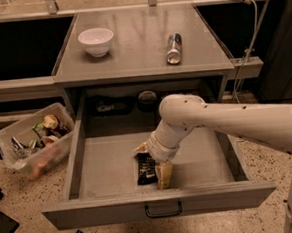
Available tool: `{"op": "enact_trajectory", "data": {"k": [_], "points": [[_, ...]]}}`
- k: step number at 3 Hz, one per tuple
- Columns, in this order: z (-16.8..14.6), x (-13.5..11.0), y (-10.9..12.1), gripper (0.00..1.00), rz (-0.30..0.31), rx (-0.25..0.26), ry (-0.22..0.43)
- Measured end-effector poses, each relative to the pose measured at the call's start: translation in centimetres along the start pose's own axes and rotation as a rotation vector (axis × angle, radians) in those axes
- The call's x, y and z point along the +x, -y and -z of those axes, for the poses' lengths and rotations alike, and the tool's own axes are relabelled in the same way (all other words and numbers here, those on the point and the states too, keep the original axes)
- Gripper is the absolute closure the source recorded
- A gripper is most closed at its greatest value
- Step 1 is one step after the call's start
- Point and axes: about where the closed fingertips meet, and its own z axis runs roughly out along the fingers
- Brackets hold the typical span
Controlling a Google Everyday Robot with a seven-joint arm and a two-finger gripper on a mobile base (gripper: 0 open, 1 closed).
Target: Pick rxbar chocolate from top drawer and place on counter
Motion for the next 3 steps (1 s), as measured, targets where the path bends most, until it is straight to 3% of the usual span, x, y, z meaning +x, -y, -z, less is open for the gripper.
{"op": "enact_trajectory", "data": {"k": [1,2,3], "points": [[0.0,0.0,0.0,0.42,0.0,0.0,0.0],[-0.01,0.0,0.0,0.39,0.0,0.0,0.0],[0.0,-0.01,0.0,0.16,0.0,0.0,0.0]]}}
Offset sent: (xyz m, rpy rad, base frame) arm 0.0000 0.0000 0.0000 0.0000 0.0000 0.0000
